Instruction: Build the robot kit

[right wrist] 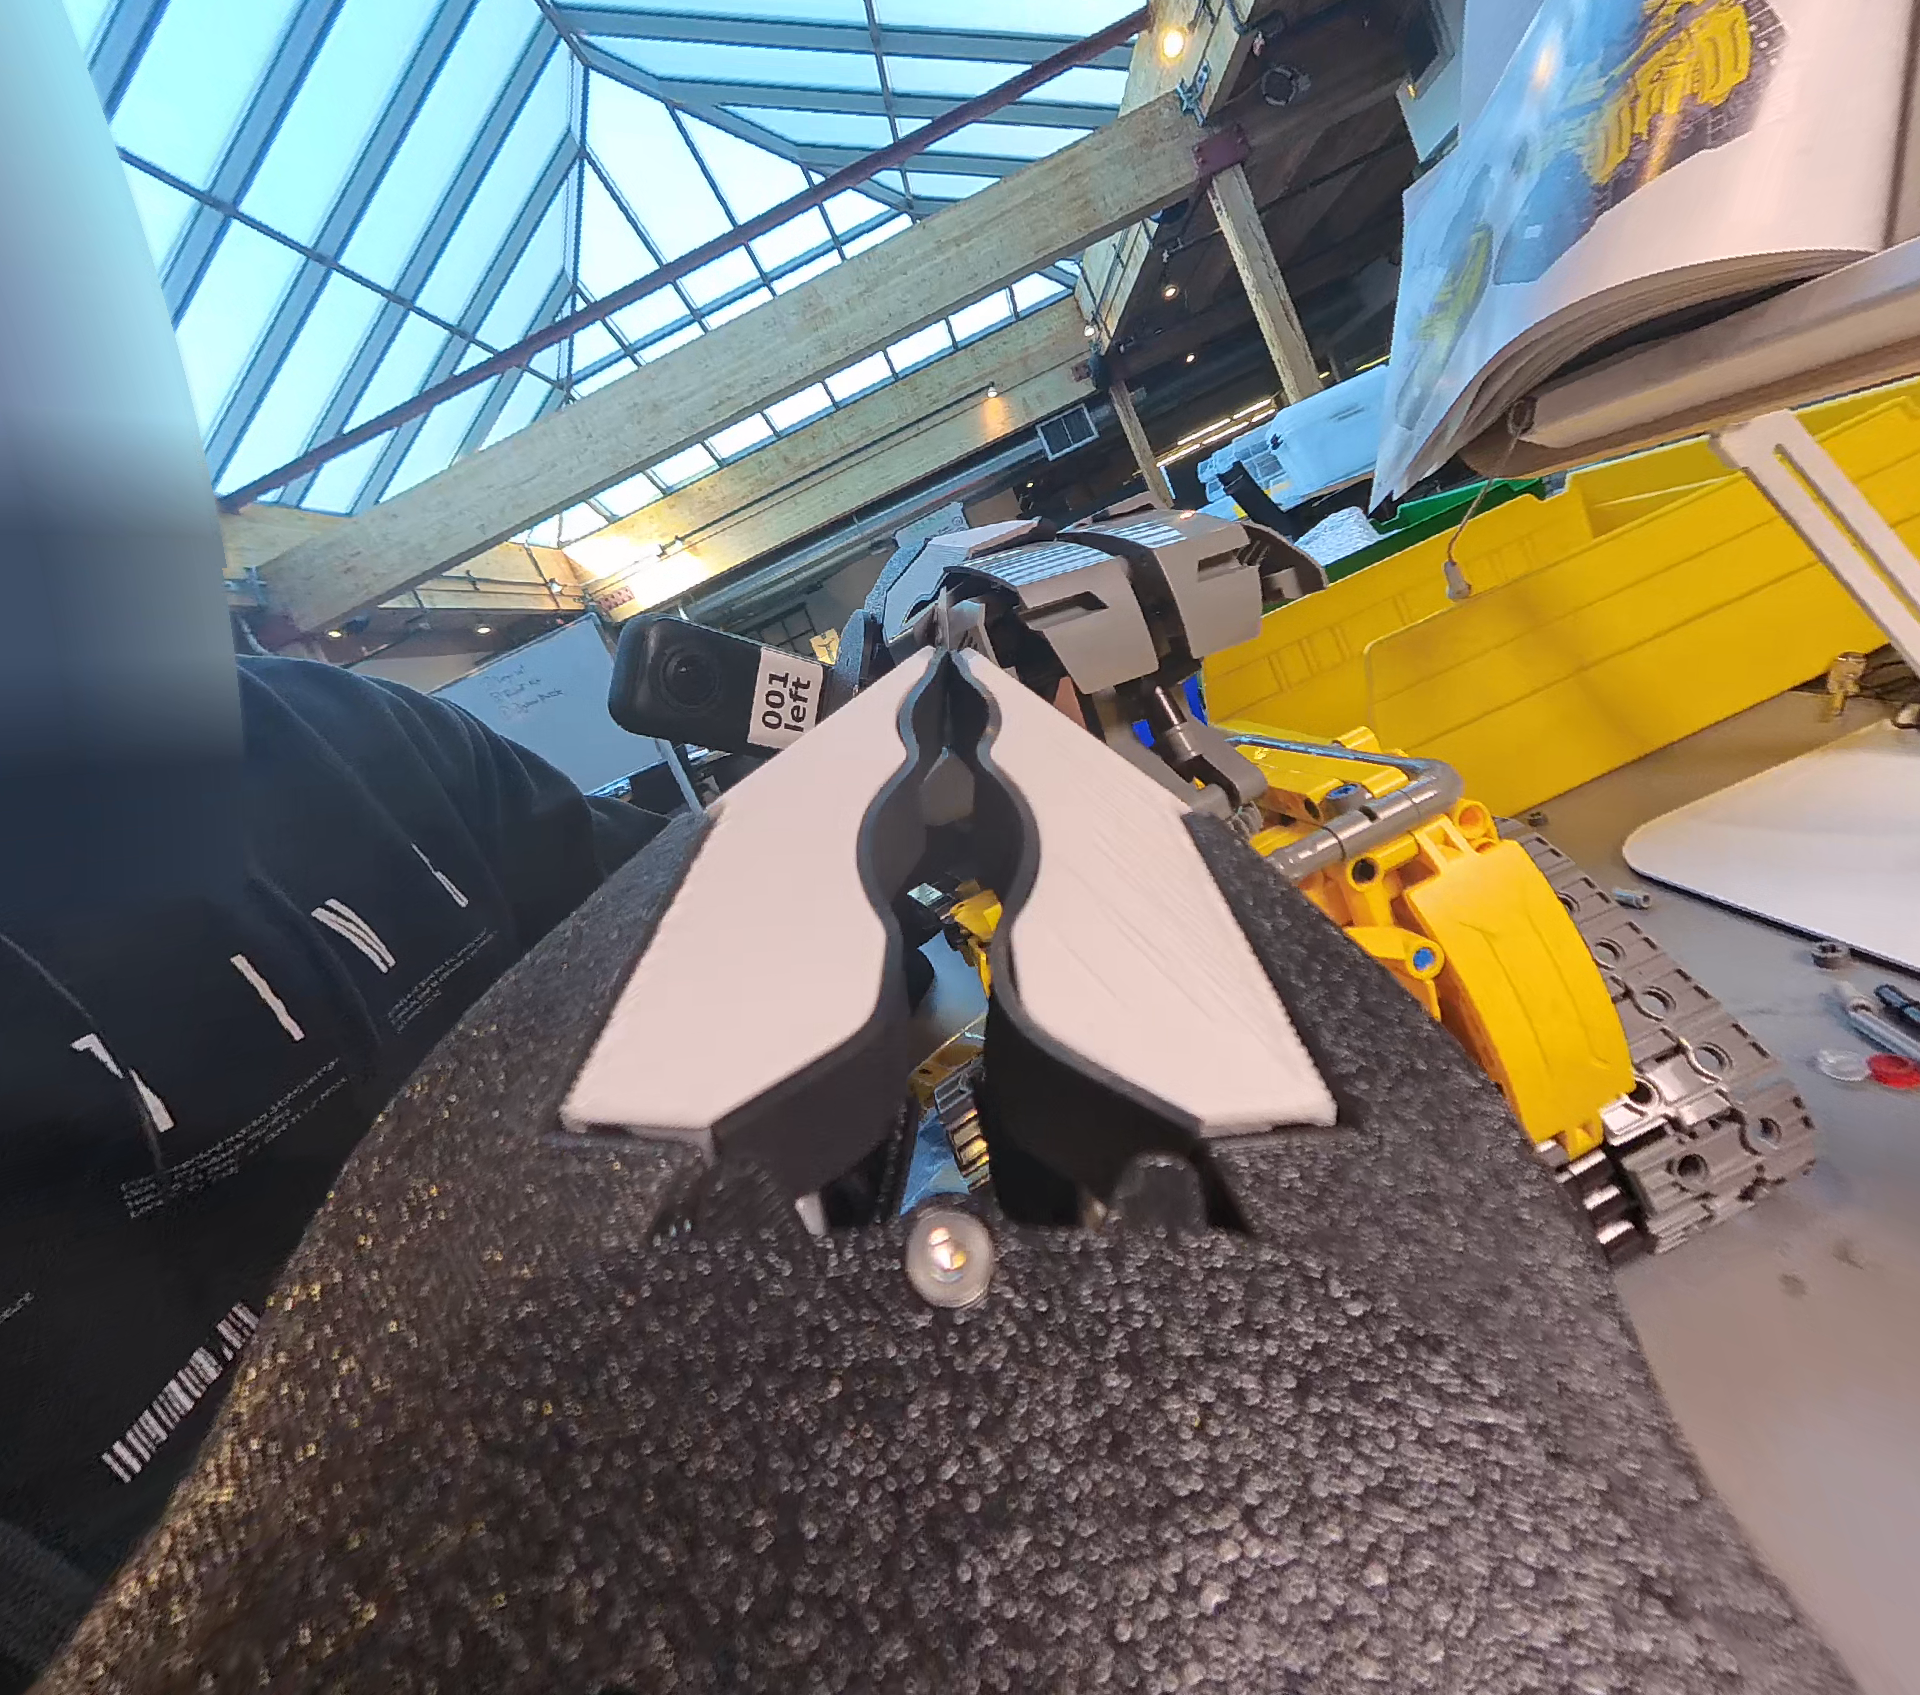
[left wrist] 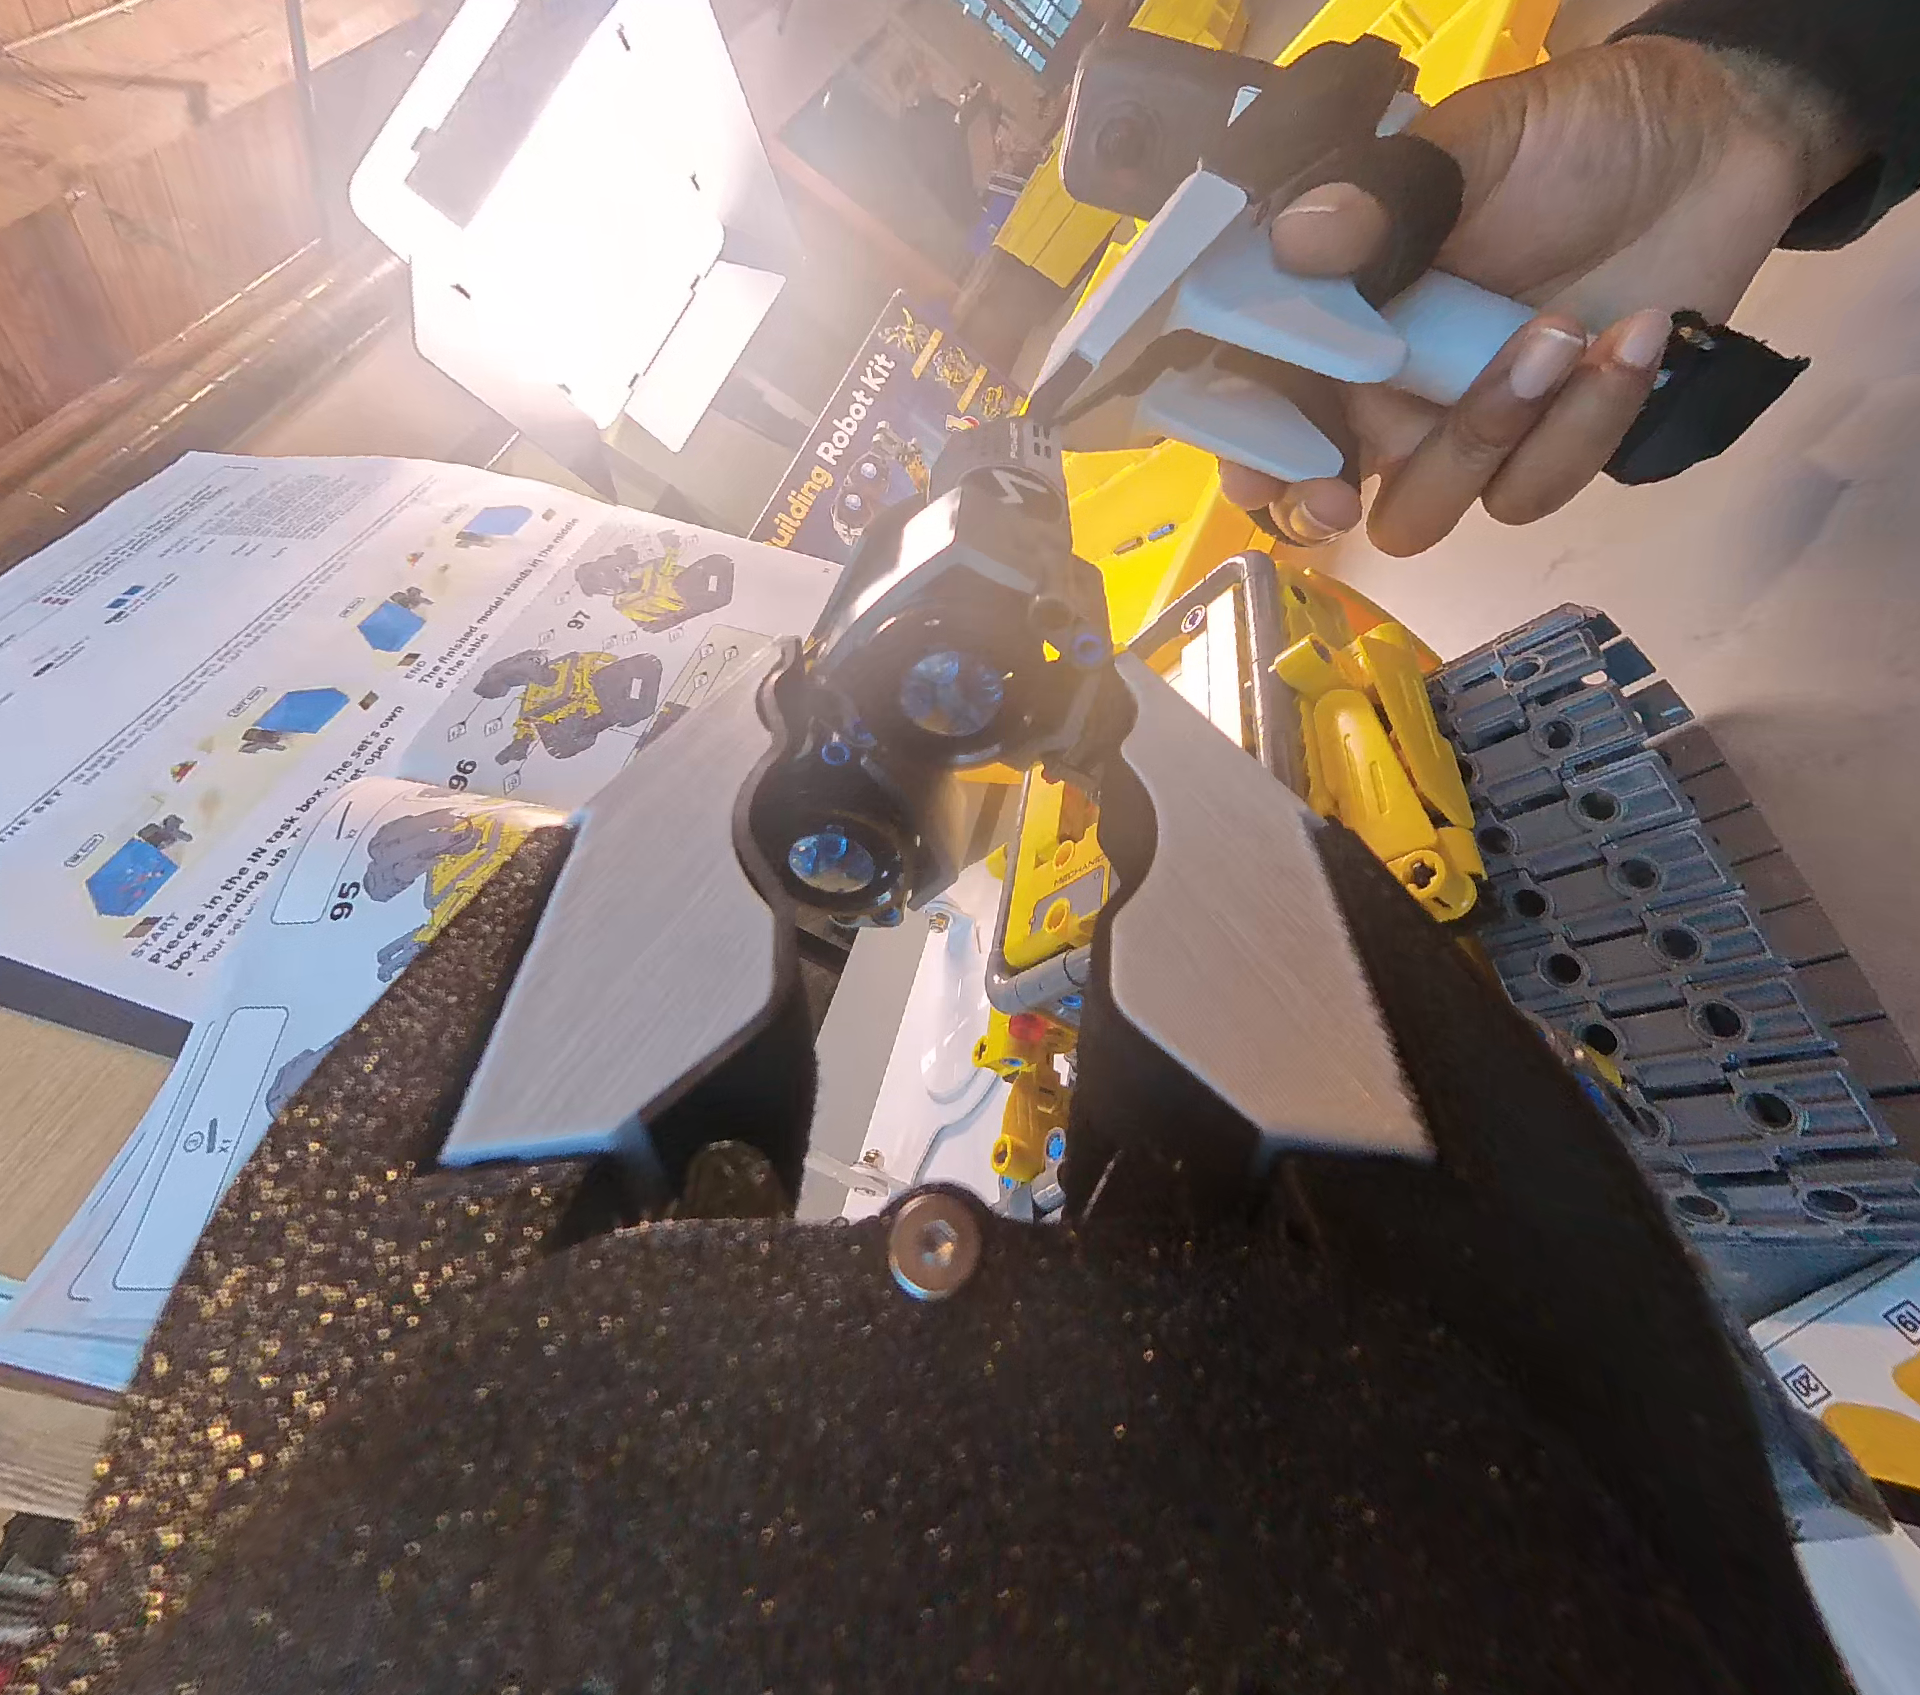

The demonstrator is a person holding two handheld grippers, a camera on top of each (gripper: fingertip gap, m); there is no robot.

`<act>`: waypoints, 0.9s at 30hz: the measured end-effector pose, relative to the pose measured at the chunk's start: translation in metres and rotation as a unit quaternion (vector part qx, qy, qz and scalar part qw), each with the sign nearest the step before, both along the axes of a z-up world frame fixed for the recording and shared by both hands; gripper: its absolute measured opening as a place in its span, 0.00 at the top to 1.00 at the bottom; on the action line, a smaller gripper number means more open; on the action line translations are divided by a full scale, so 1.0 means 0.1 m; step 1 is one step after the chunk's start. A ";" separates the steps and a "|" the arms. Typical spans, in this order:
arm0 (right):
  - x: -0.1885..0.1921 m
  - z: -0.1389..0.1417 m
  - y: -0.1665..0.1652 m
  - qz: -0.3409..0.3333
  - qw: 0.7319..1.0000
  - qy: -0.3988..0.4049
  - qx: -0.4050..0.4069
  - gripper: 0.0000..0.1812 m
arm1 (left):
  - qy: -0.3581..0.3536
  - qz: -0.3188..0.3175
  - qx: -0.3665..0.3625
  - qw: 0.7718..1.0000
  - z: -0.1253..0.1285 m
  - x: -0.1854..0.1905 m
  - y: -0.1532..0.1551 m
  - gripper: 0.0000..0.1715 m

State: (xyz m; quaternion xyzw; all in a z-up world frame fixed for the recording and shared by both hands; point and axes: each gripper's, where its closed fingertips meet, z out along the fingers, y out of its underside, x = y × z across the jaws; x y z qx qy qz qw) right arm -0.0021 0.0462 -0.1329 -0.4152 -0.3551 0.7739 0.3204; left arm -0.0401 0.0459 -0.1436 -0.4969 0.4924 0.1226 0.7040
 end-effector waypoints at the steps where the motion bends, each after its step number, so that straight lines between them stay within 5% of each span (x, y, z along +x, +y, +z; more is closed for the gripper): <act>1: 0.00 0.00 0.00 -0.004 1.000 0.000 0.001 1.00 | -0.001 0.000 0.000 1.000 0.00 0.00 0.00 0.69; 27: -0.02 -0.04 0.00 -0.032 0.999 -0.001 -0.006 1.00 | -0.008 0.001 0.003 1.000 -0.01 0.00 0.00 0.69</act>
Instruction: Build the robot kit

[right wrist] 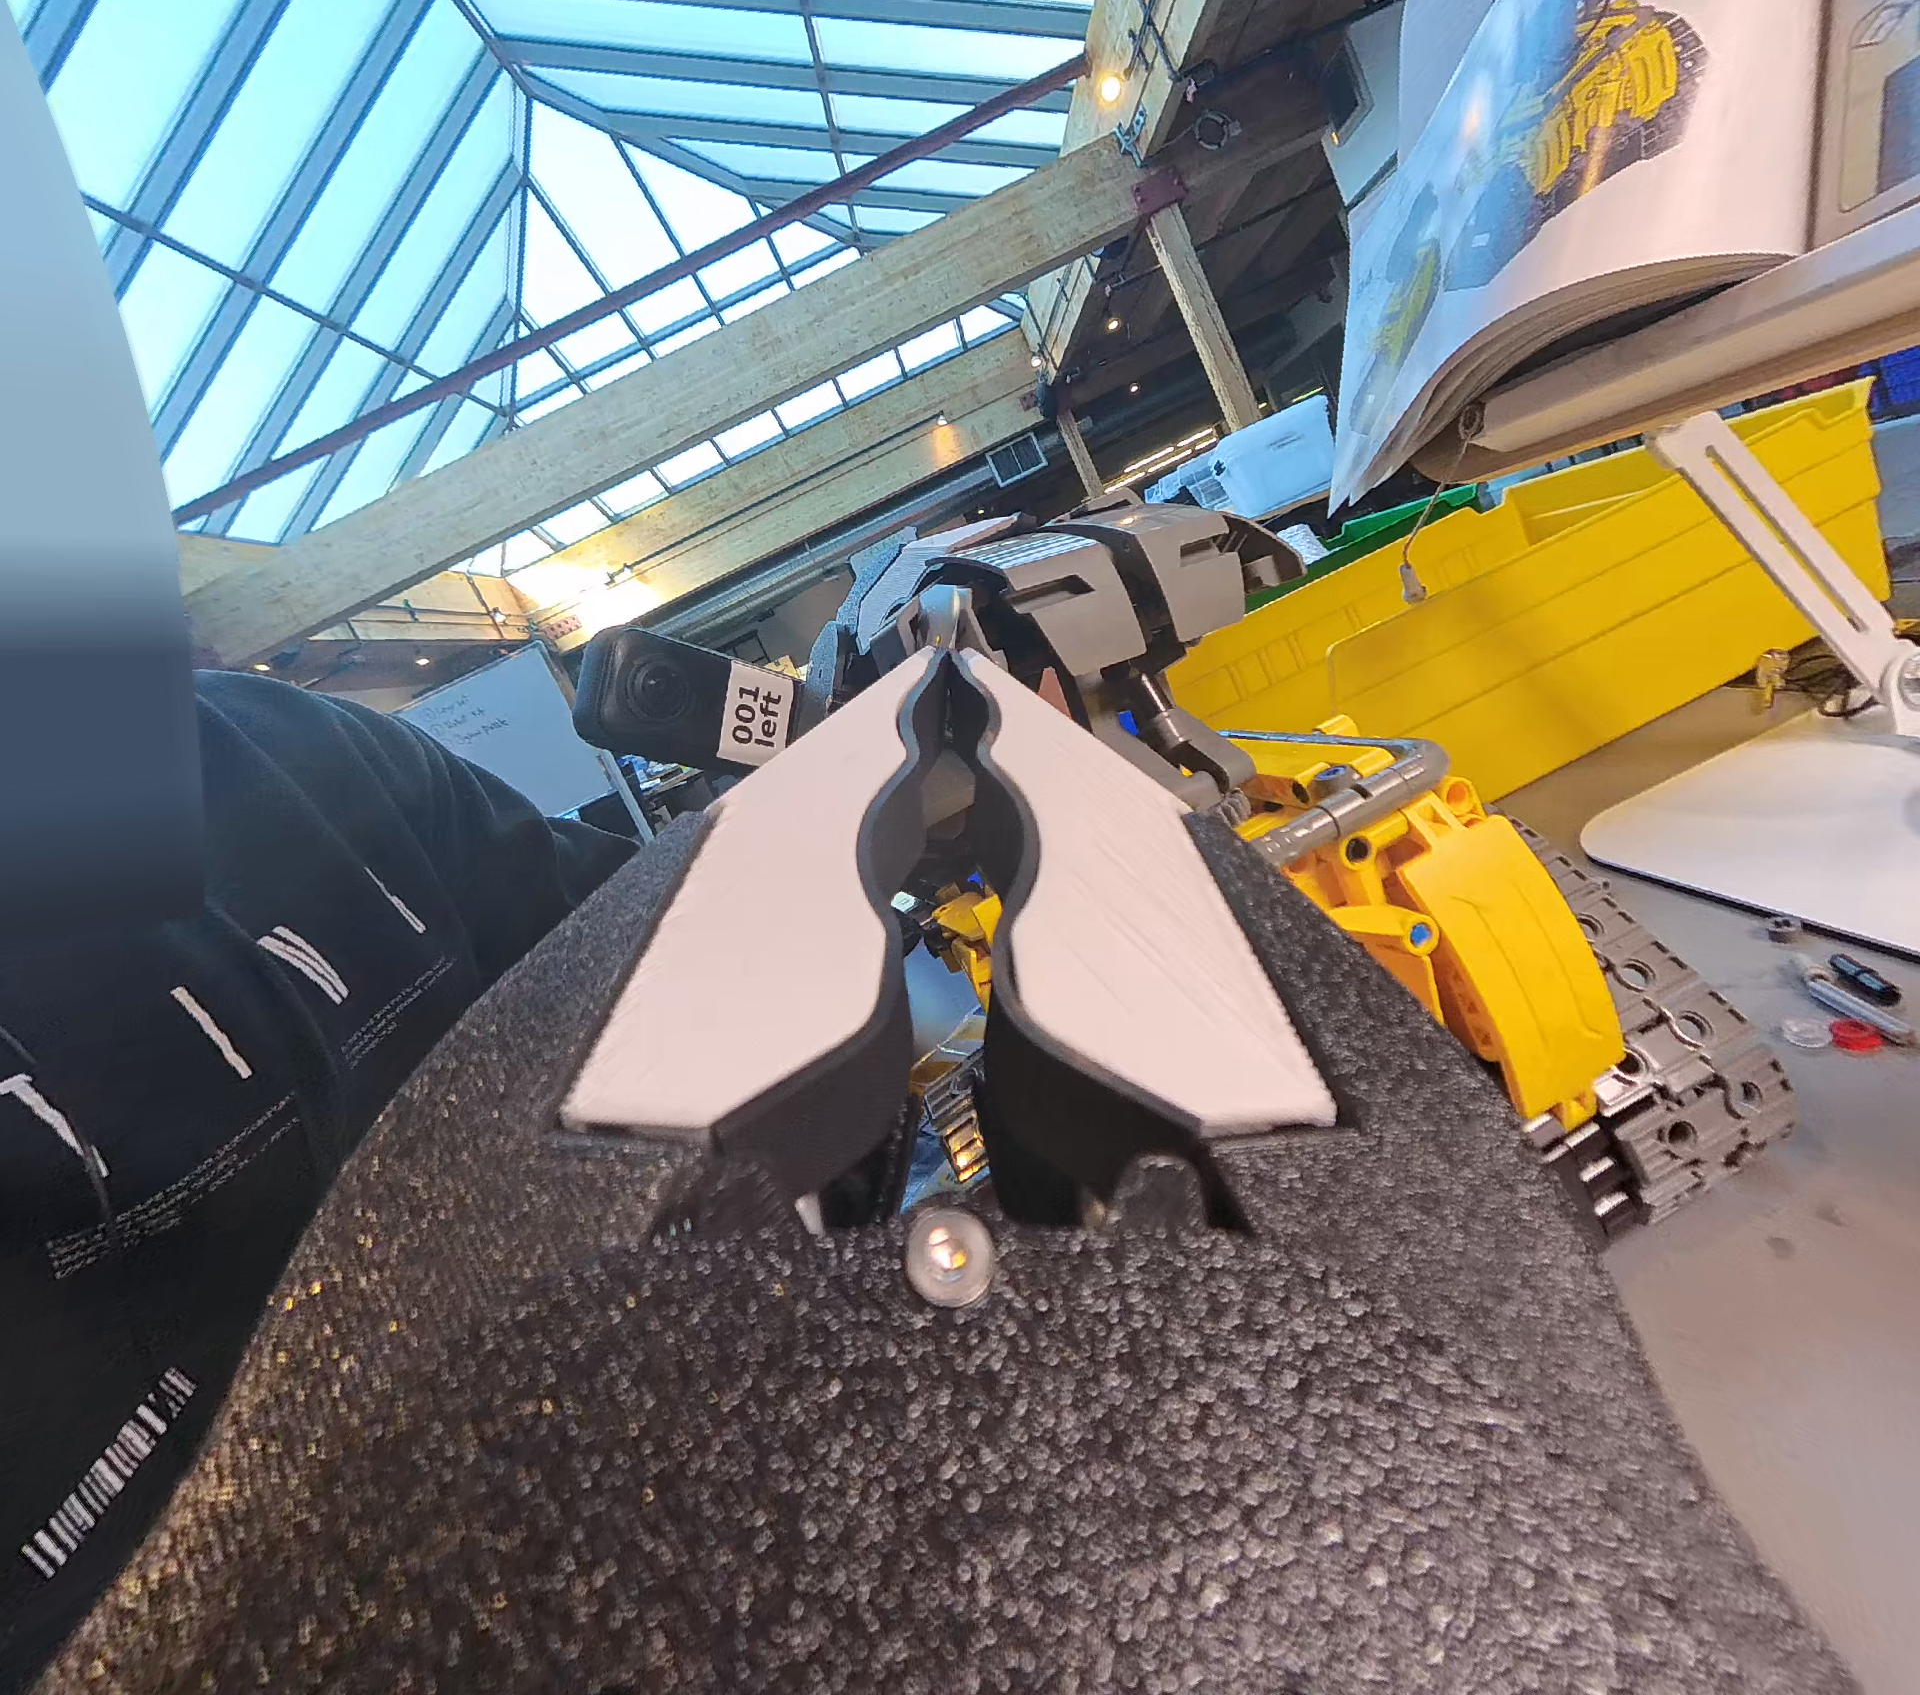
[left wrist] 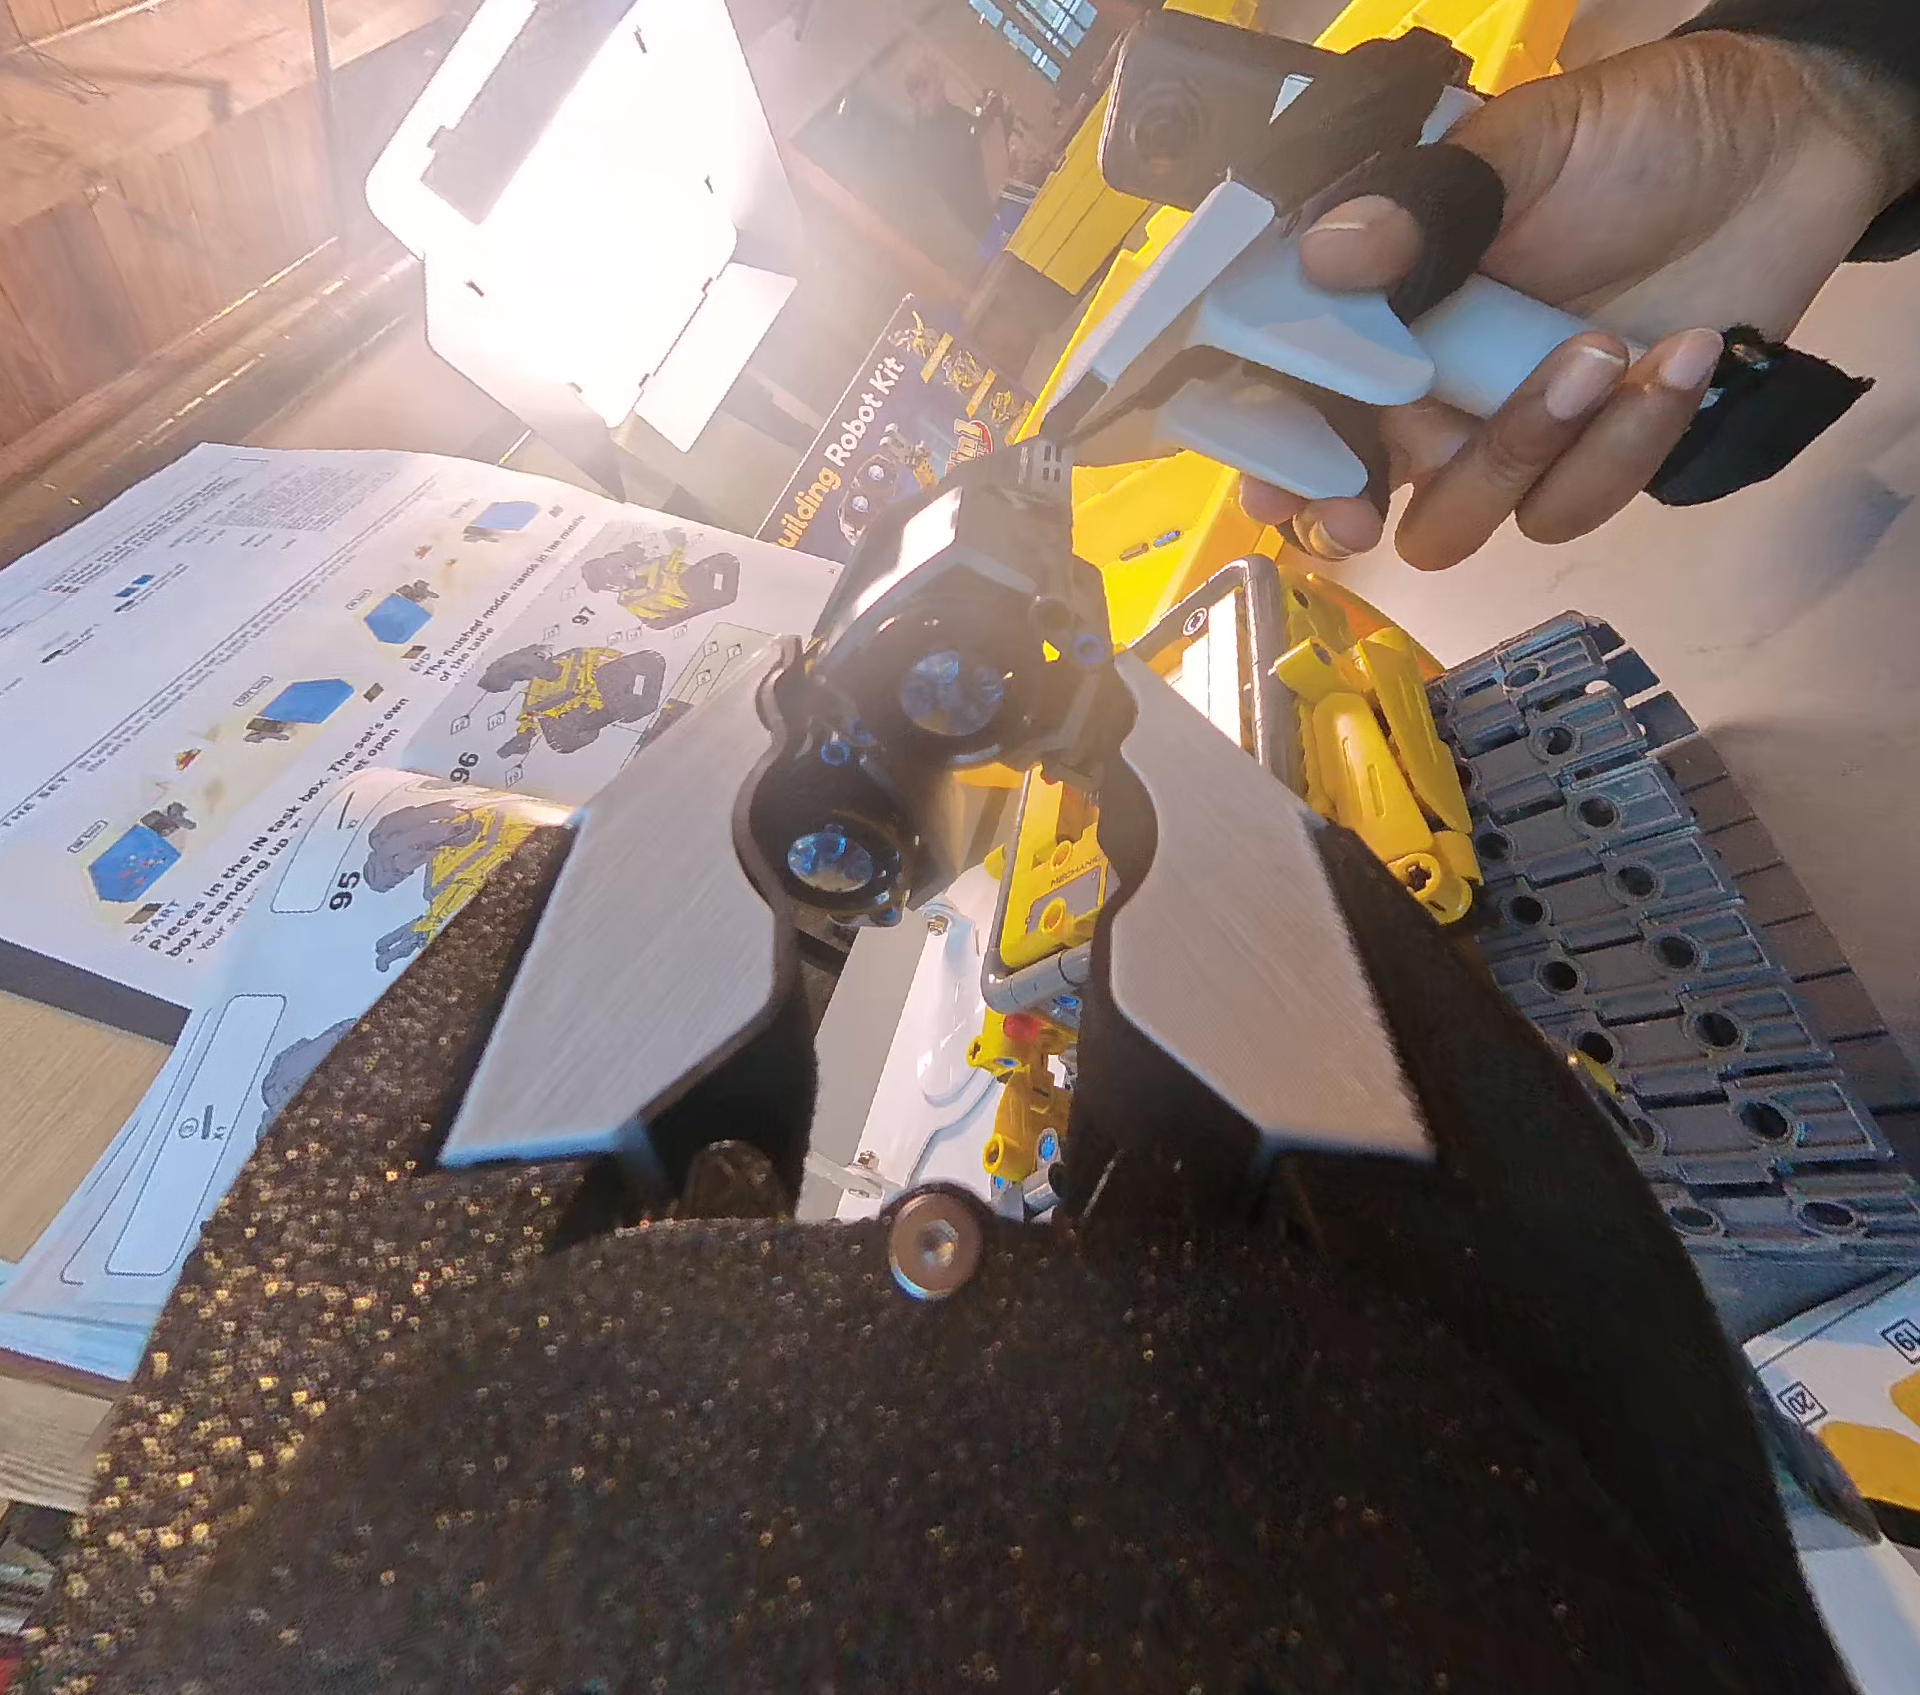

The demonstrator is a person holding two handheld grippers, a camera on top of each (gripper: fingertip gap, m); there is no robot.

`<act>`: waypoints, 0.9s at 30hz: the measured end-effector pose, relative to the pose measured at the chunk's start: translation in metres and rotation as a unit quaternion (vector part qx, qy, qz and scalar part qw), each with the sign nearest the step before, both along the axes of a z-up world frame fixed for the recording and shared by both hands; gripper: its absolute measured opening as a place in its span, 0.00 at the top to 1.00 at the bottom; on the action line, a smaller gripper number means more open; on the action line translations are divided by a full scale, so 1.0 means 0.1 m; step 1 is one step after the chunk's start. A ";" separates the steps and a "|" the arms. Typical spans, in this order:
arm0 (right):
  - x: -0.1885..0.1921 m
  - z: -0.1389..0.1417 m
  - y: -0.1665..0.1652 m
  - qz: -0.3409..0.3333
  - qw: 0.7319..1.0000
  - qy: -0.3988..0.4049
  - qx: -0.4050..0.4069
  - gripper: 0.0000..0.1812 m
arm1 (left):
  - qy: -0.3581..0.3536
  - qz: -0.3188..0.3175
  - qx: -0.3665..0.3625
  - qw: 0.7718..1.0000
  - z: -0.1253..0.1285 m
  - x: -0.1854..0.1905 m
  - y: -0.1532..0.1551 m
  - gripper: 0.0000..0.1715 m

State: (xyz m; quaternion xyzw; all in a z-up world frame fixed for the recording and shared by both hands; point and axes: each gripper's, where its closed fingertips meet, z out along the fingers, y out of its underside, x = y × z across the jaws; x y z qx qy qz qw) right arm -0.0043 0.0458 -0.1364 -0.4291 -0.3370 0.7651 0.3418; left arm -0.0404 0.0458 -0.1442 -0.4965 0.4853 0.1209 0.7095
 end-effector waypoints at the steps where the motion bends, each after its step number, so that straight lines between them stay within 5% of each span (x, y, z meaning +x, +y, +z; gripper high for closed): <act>1: 0.00 0.00 0.00 -0.001 1.000 0.000 0.001 1.00 | 0.000 0.000 0.000 1.000 0.00 0.00 0.00 0.69; 27: -0.01 -0.02 0.00 -0.023 0.999 -0.013 0.040 1.00 | -0.002 0.000 0.000 1.000 0.00 0.00 0.00 0.69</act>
